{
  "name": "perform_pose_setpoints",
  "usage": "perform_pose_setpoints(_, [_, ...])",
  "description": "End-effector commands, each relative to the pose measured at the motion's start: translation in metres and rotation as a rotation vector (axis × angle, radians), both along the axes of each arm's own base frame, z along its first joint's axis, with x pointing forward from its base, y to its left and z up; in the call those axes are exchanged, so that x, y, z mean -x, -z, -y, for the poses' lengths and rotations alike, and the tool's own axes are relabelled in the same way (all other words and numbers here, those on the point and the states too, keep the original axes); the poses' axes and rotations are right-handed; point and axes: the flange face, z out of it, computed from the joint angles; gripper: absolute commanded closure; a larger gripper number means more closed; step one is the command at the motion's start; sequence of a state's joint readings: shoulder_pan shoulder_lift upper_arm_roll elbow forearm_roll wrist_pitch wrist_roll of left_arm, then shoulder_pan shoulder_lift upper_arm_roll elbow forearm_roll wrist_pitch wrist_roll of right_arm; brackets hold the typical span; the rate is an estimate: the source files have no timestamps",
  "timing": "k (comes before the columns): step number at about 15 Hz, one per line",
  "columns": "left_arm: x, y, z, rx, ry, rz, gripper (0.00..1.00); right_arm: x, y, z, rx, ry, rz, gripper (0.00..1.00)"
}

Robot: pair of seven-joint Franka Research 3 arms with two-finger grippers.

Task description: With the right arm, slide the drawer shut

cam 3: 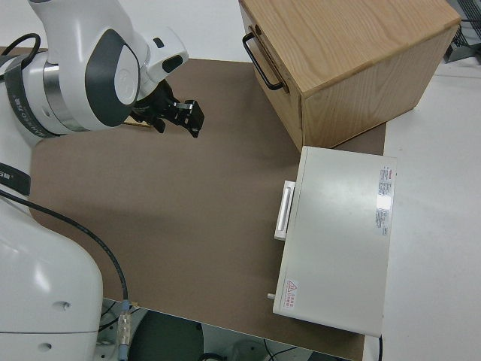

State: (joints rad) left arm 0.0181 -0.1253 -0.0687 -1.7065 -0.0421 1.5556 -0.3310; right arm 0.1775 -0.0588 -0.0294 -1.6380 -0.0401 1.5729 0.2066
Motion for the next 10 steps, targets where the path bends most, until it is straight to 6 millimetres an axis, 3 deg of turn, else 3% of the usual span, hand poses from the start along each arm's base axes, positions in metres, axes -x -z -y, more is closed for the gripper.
perform_pose_setpoints(1, [0.0039,-0.0046,-0.0016,0.001,0.008,-0.003,0.01,0.0209,-0.0148,0.005,-0.062,-0.042,-0.016,0.015])
perform_pose_setpoints(5, [0.0039,-0.0046,-0.0016,0.001,0.008,-0.003,0.01,0.0272,-0.018,-0.0022,-0.067,-0.063,-0.035,0.015])
perform_pose_setpoints(10, [0.0039,-0.0046,-0.0016,0.001,0.008,-0.003,0.01,0.027,-0.0185,0.0061,-0.059,-0.047,-0.047,0.015])
